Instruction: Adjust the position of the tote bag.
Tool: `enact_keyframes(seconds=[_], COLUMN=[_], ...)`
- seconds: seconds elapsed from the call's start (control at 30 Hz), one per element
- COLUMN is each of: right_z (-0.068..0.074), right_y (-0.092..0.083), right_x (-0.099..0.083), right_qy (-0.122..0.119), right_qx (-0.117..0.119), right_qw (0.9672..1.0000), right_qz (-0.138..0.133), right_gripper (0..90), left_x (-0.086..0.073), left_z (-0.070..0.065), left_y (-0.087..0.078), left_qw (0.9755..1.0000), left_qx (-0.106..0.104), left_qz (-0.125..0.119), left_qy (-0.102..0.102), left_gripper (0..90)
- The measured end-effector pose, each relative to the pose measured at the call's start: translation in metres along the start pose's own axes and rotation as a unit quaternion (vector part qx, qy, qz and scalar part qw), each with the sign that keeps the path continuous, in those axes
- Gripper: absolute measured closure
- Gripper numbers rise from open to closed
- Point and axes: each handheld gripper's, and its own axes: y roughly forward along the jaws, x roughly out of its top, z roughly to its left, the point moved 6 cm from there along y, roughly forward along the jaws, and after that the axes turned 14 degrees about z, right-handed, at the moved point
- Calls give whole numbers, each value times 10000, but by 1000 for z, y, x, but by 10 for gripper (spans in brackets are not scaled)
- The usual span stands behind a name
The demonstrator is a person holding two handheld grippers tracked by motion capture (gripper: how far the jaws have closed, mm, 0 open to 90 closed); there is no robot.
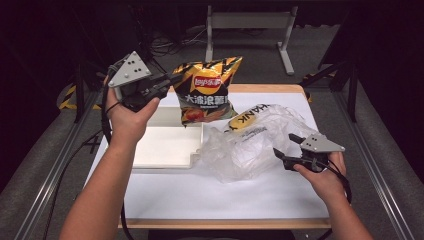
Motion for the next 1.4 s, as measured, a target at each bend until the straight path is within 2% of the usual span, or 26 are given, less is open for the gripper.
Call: enact_keyframes(seconds=[0.23, 0.43, 0.53, 0.83, 1.0, 1.4], right_z=[-2, -3, -2, -1, -1, 2], right_y=[-1, -6, -9, -15, -15, -14], right_x=[-1, 0, 1, 3, 3, 5], right_qy=[45, 92, 128, 110, 107, 91], right_qx=[-13, -23, 5, -31, -30, 15], right_qw=[10000, 9999, 9998, 9996, 9996, 9996], right_qz=[-28, -107, -161, -256, -262, -277], right_gripper=[273, 272, 272, 270, 269, 267], left_x=[-14, -29, -35, -56, -74, -94], left_z=[16, 27, 35, 50, 55, 60], left_y=[-16, -21, -23, -22, -16, -1], left_qw=[9998, 9995, 9995, 9991, 9983, 9968], left_qx=[146, 230, 237, 252, 204, 163], left_qz=[90, 207, 204, 231, 368, 561], left_qy=[31, 57, 4, -235, -415, -538], left_gripper=[883, 883, 883, 882, 883, 882])
